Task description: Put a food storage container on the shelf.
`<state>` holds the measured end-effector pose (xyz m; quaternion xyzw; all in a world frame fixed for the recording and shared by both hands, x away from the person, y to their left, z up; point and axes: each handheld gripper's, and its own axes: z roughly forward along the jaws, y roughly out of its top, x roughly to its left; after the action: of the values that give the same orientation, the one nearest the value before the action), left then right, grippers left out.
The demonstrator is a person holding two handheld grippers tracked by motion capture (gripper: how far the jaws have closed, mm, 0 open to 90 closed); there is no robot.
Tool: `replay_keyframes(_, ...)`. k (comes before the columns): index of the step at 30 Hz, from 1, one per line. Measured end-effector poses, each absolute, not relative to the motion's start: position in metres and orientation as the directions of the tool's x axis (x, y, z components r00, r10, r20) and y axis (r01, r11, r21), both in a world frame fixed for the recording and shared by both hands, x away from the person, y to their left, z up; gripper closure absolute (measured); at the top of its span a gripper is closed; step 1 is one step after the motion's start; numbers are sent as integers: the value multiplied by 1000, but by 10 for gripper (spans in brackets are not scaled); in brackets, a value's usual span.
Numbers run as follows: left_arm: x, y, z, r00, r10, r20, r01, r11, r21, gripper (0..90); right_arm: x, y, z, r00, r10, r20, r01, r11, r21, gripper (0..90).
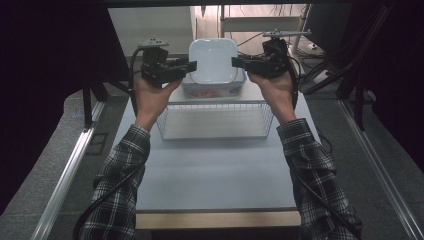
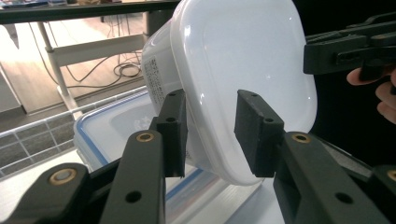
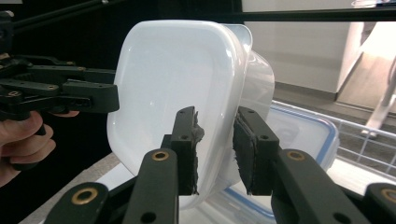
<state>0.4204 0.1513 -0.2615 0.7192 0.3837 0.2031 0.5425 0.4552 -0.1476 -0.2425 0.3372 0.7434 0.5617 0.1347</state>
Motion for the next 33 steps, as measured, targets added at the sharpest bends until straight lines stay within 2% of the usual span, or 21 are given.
replay_keyframes(4,424,147,-264,613,781,-118,328,-115,938,600,459,-143,-244,-720,677,151,339,154,928,658)
replay_keyframes(8,427,146,-263,608,786,-114,328,-117,937,577,462,-142,-245,-712,682,166,353,144,924,641)
replay_keyframes(12,431,144,-263,576,814,-78,329,-143,934,517,465,-141,-246,-705,688,173,362,139,922,597)
replay_keyframes(18,436,145,-265,589,796,-136,352,-102,930,480,472,-141,-249,-692,690,213,390,109,915,556)
replay_keyframes(29,438,143,-264,581,802,-139,355,-96,930,411,472,-134,-252,-655,732,185,363,90,928,508)
replay_keyframes(33,438,143,-262,571,810,-135,353,-94,931,401,469,-134,-253,-647,751,131,312,105,944,494)
